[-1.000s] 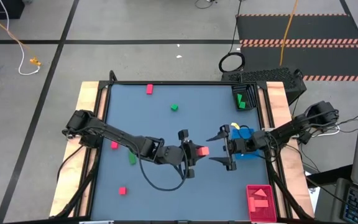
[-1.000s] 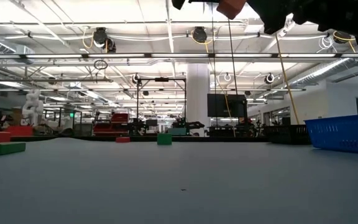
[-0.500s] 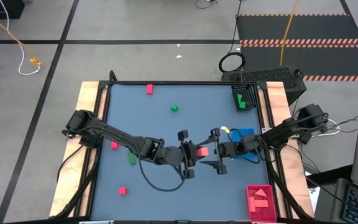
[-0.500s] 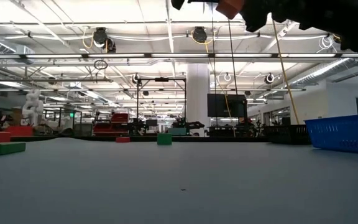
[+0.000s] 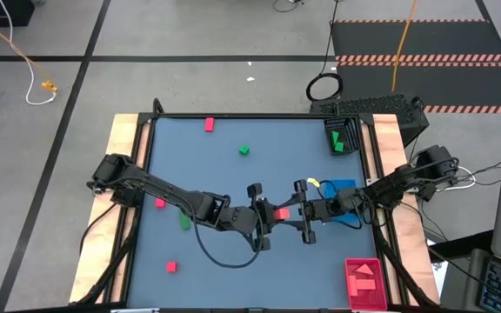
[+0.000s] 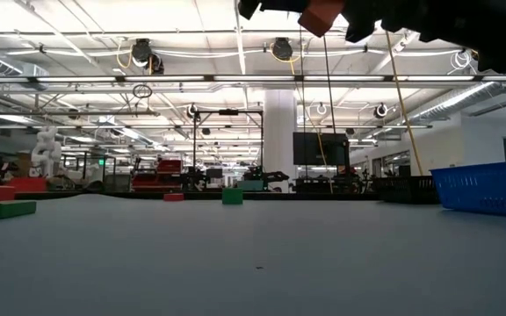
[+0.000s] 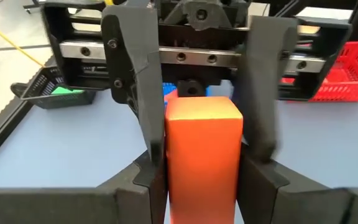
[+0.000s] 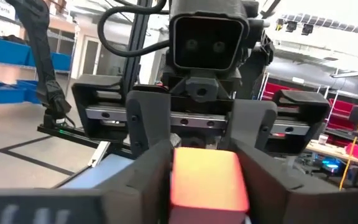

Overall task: Sort & place blocks by color
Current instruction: Put the orange block into the red bin

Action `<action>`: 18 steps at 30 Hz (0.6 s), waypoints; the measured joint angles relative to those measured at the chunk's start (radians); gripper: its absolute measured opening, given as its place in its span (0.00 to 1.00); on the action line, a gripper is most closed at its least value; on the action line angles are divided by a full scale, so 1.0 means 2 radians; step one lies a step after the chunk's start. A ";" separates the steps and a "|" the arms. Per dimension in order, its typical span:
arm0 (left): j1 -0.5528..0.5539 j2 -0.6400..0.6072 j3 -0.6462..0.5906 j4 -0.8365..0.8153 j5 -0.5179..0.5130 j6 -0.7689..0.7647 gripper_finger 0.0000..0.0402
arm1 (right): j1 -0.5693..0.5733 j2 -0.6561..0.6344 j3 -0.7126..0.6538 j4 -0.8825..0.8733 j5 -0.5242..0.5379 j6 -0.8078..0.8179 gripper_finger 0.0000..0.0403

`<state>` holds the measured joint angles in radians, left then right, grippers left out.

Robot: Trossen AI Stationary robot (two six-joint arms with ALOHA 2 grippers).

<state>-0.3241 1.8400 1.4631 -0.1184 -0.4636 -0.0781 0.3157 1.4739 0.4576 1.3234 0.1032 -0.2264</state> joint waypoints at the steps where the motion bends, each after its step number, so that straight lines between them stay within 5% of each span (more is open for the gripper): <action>1: 0.000 0.000 0.000 0.000 0.001 0.000 0.35 | 0.000 0.000 0.000 -0.002 0.000 -0.002 0.37; 7: 0.000 0.000 -0.001 -0.001 -0.004 0.012 0.35 | 0.000 0.000 0.000 -0.012 -0.002 -0.010 0.30; 18: -0.006 0.000 -0.001 -0.027 -0.004 0.022 0.52 | 0.000 0.000 0.000 -0.036 0.003 -0.001 0.30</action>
<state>-0.3357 1.8400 1.4620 -0.1717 -0.4713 -0.0346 0.3161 1.4738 0.4583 1.2520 0.1089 -0.2290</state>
